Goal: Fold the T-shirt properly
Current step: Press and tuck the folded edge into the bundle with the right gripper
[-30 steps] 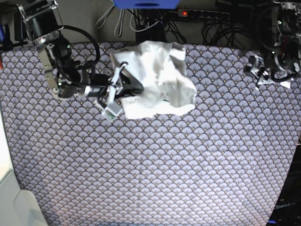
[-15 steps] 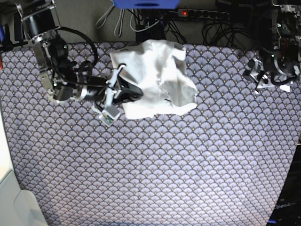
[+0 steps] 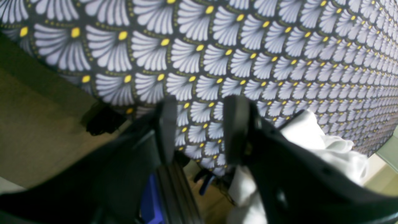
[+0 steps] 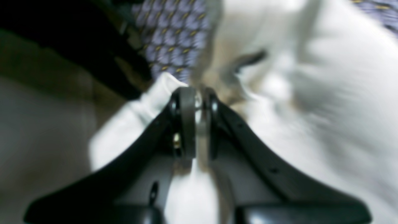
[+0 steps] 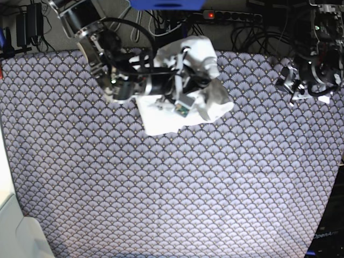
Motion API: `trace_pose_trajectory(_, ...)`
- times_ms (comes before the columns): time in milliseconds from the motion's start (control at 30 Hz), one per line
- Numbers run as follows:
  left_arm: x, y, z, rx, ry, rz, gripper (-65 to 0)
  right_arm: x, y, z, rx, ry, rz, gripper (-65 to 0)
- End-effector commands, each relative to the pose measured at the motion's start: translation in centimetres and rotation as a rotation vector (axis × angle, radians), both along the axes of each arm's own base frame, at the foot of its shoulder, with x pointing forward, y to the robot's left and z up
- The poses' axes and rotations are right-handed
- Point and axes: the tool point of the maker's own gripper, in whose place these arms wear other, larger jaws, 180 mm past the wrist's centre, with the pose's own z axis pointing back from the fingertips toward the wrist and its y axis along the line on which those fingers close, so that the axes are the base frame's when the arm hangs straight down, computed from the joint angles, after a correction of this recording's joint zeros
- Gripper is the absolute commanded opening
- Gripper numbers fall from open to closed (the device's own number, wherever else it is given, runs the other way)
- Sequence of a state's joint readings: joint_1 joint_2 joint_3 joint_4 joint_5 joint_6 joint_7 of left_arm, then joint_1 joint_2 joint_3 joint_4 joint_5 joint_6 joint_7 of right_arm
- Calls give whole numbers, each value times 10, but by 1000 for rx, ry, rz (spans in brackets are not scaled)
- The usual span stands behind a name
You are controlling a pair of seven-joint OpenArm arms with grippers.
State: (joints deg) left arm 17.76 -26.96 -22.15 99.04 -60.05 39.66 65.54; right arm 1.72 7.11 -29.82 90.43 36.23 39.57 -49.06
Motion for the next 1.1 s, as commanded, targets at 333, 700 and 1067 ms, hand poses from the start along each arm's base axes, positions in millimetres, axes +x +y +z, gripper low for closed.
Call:
trace_pose_trajectory(333, 3, 2, 8, -4, -14, -4, -403, 11, 1, 39, 21, -166, 57, -606)
trace_pose_trajectory(700, 1, 1, 7, -5, -9, -8, -403, 71, -40, 25, -86, -190, -32, -606)
trace_pose_trajectory(1067, -1, -5, 13, 0, -28, -30, -403, 108, -115, -23, -139, -70, -251, -606)
